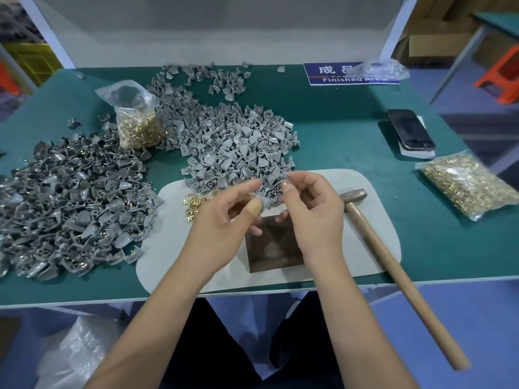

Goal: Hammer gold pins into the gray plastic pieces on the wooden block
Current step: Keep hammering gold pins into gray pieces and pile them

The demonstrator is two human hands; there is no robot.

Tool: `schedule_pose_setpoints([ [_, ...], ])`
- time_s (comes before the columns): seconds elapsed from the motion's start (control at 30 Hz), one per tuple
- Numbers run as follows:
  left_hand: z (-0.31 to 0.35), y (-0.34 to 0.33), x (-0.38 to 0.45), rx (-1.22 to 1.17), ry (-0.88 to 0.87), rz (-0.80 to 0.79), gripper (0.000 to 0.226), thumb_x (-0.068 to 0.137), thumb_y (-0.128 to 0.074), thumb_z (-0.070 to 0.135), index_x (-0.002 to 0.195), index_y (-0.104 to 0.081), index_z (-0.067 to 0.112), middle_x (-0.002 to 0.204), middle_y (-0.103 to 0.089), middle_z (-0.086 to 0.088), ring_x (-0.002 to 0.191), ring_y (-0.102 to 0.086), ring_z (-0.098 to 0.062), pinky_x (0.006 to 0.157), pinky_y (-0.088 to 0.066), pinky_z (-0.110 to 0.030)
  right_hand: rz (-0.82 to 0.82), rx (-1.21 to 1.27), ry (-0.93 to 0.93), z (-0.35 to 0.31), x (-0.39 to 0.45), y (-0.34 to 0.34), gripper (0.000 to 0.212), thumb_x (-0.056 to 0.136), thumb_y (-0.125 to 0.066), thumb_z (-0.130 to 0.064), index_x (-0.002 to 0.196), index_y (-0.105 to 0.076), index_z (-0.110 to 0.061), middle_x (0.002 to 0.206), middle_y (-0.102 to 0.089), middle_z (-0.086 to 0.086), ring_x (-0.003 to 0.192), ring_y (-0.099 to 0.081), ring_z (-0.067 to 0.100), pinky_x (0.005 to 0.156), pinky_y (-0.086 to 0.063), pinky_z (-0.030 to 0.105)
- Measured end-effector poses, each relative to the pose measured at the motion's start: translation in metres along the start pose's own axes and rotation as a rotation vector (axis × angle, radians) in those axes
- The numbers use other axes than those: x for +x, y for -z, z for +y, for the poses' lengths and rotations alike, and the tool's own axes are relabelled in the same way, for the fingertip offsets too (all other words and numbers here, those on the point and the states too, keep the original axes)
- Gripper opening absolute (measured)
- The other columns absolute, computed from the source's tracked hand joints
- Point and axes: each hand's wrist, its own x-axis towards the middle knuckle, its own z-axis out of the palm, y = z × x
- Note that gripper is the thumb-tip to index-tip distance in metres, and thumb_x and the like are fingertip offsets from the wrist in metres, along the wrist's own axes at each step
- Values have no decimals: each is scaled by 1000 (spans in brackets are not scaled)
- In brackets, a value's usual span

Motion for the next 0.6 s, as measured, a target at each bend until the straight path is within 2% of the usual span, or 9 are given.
schedule_pose_setpoints([
  [0.07,-2,-3,-4,22,-23,-35,22,98,-64,15,113,-73,29,97,-74,6,84,-72,-16,74,-63,-38,-34,-5,13,-7,-6,13,8,92,-72,-17,97,-74,-23,81,-70,0,61,-63,16,51,-53,26],
  [0.13,-5,-6,-8,68,-53,-68,20,96,-66,13,106,-72,30,99,-74,6,94,-72,-17,84,-61,-38,-37,-95,34,-11,-13,27,6,92,-74,-21,94,-76,-27,80,-72,-6,62,-63,11,52,-52,23],
  [0.23,-8,-10,-14,306,-156,-108,24,91,-72,11,100,-73,33,101,-72,16,100,-67,-11,91,-51,-27,-36,-287,131,-16,-25,47,12,91,-74,-23,89,-75,-35,90,-74,-15,86,-68,8,70,-51,17],
  [0.3,-9,-11,-18,452,-228,-106,22,88,-77,14,98,-75,34,99,-71,21,102,-61,-7,92,-47,-29,-39,-389,176,-16,-32,56,13,90,-74,-23,89,-73,-36,96,-72,-17,97,-66,11,76,-46,14],
  [0.37,-10,-11,-20,501,-258,-102,22,87,-78,13,97,-77,32,98,-72,23,102,-60,-6,94,-46,-34,-52,-468,213,-13,-38,63,15,90,-75,-20,90,-73,-35,98,-70,-18,104,-63,10,86,-42,12],
  [0.47,-12,-10,-23,518,-253,-100,29,87,-73,6,101,-75,32,100,-71,21,106,-59,-9,98,-44,-34,-76,-512,196,-6,-43,68,17,91,-75,-14,90,-73,-31,96,-70,-18,104,-62,11,90,-43,18],
  [0.6,-8,-13,-29,576,-228,-52,40,78,-61,17,115,-66,32,108,-64,22,112,-54,-7,100,-45,-34,-90,-515,158,2,-47,69,17,92,-73,-13,91,-73,-30,95,-70,-16,101,-63,8,86,-42,15],
])
